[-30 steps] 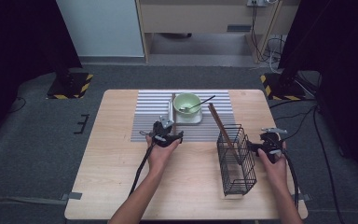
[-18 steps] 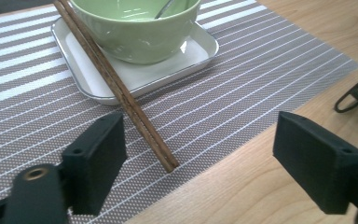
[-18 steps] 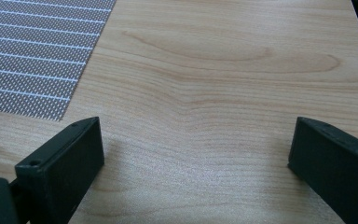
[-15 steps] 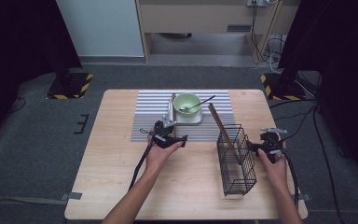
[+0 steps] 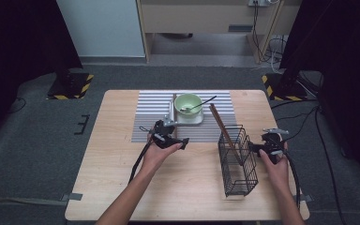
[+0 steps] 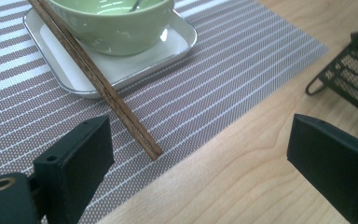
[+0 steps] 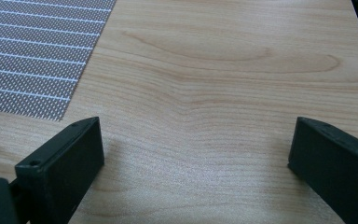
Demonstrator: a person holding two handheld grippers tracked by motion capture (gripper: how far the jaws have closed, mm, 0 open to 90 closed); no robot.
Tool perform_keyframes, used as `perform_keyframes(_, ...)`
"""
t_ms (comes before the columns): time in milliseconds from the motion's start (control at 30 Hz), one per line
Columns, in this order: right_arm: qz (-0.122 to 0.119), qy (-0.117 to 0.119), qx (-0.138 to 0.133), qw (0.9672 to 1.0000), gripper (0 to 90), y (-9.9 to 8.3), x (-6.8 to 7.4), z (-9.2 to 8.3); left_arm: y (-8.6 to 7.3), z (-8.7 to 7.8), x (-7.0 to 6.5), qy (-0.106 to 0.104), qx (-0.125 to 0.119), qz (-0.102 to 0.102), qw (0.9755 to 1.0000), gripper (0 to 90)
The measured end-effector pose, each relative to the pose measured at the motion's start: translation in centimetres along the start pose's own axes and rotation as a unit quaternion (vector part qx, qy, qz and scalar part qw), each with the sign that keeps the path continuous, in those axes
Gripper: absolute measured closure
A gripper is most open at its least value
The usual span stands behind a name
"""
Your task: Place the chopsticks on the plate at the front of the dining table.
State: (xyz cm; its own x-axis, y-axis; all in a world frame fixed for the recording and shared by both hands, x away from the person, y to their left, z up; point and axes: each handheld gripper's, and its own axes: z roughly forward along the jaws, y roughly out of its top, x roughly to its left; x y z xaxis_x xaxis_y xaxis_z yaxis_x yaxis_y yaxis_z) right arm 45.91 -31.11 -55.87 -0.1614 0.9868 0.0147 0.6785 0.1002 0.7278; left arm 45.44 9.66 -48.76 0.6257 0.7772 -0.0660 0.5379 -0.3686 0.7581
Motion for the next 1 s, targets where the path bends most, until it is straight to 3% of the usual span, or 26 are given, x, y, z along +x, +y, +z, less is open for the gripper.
perform_keyframes(333, 0.0, 0.0, 0.0, 1.0, 3.2, 0.0, 0.0, 0.0, 0.1, -1.4, 0.4, -0.013, 0.005, 0.01, 0.9999, 5.1)
perform_keyframes(667, 0.0, 0.0, 0.0, 1.0, 3.2, 0.0, 0.0, 0.0, -0.4, -4.0, 1.4, -0.007, 0.009, 0.021, 0.9997, 4.8)
perform_keyframes(1000, 0.001, -0.001, 0.0, 1.0, 3.1, 0.0, 0.0, 0.0, -1.8, -5.7, 3.2, 0.005, 0.016, 0.017, 0.9997, 4.7)
